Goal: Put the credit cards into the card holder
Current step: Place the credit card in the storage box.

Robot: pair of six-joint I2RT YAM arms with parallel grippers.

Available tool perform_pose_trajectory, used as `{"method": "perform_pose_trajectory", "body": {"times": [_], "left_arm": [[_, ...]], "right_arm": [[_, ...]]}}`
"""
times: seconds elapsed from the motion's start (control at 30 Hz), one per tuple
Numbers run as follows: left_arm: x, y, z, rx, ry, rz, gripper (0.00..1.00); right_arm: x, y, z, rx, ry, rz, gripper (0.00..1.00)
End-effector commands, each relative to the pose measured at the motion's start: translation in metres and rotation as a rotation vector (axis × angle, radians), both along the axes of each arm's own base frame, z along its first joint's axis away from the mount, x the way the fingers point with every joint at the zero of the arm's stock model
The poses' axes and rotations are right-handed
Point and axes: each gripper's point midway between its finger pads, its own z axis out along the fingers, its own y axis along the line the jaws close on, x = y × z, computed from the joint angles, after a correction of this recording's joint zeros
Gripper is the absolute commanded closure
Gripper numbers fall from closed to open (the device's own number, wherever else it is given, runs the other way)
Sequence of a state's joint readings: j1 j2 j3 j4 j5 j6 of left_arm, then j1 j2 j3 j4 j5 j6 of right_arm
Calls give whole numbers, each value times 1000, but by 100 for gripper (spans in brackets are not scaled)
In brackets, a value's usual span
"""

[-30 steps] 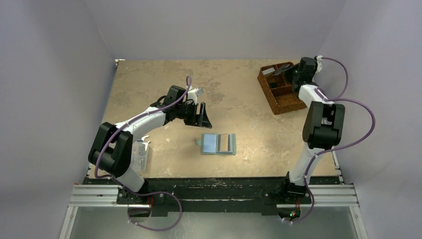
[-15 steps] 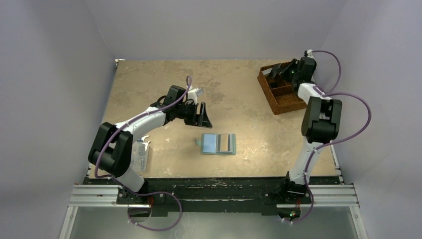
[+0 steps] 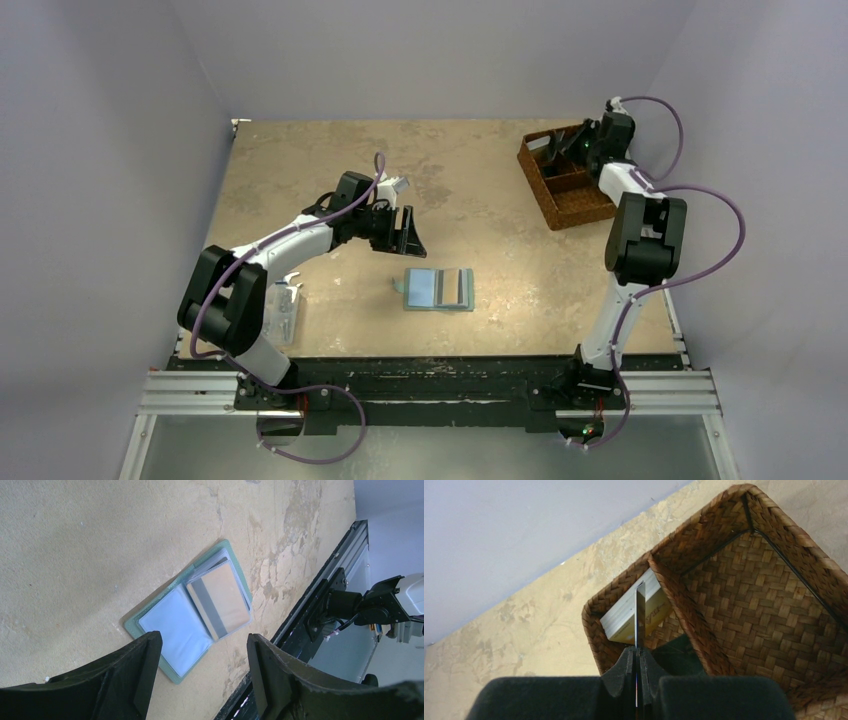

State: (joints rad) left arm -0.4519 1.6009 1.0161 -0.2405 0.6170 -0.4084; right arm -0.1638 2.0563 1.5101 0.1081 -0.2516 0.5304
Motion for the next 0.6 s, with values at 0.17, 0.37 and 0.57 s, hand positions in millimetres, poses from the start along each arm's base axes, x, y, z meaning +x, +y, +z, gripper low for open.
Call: {"method": "perform_pose_trajectory", "body": {"times": [0.17, 0.37, 0.57], "left_arm": [[2, -5, 4, -34, -19, -14, 32], [2, -5, 4, -33, -21, -14, 32], [2, -5, 3, -34, -18, -14, 32]], "right_arm": [[4, 1, 5, -125, 46, 28, 98], [5, 4, -5, -175, 103, 31, 91], [6, 10, -13, -153, 108, 57, 87]]}}
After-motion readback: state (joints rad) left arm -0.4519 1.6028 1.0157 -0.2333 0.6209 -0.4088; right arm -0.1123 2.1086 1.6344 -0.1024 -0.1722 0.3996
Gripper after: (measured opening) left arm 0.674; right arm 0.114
